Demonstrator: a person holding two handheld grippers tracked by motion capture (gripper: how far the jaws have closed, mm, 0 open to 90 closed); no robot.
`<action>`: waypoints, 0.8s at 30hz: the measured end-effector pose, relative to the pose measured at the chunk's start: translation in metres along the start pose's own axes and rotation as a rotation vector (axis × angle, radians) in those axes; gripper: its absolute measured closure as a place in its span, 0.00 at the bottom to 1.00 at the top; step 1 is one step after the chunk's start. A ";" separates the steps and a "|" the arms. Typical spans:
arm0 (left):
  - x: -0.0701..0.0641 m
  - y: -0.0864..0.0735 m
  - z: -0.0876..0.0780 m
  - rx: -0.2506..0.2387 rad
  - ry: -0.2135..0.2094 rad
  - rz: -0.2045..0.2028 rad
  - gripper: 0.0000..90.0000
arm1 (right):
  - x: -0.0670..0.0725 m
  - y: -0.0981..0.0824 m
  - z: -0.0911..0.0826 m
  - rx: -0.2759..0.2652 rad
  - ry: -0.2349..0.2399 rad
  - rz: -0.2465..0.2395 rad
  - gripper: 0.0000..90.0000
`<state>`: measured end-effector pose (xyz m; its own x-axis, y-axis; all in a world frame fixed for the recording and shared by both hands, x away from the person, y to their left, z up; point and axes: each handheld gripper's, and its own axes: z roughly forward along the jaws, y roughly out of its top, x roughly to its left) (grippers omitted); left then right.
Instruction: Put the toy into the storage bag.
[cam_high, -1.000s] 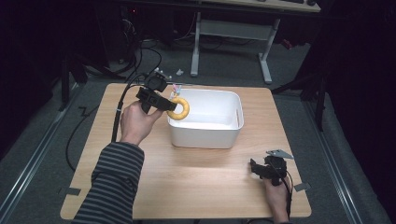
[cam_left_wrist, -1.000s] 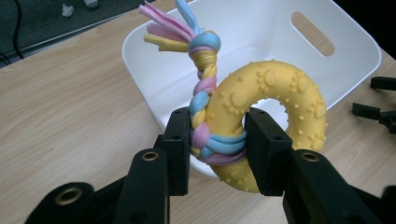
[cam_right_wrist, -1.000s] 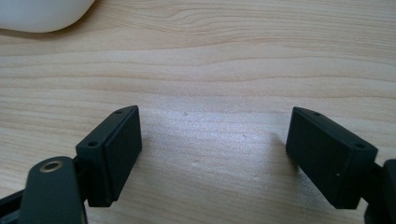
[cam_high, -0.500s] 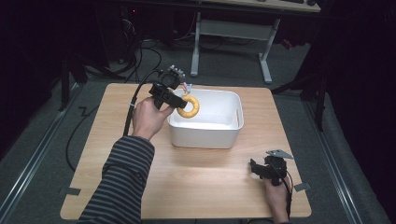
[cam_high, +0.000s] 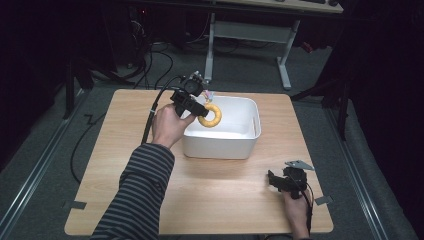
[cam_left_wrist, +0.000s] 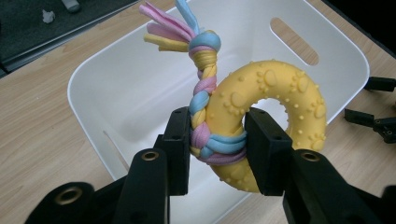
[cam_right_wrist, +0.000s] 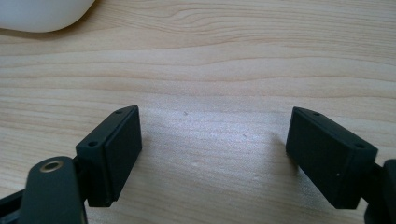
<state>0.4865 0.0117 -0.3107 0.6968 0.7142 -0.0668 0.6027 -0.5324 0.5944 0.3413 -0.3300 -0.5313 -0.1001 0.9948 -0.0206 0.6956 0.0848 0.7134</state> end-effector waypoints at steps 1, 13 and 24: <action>0.000 0.000 0.001 0.002 -0.001 0.002 0.70 | 0.000 0.000 0.000 -0.001 0.000 -0.001 0.20; -0.006 0.005 0.023 0.038 -0.014 0.005 0.70 | 0.000 0.000 0.000 0.000 0.000 -0.001 0.20; -0.009 0.006 0.039 0.062 -0.013 0.001 0.70 | 0.000 0.000 0.000 0.000 0.000 -0.002 0.20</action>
<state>0.4989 -0.0149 -0.3378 0.7024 0.7076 -0.0767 0.6242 -0.5607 0.5440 0.3412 -0.3300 -0.5313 -0.1013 0.9946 -0.0221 0.6954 0.0867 0.7134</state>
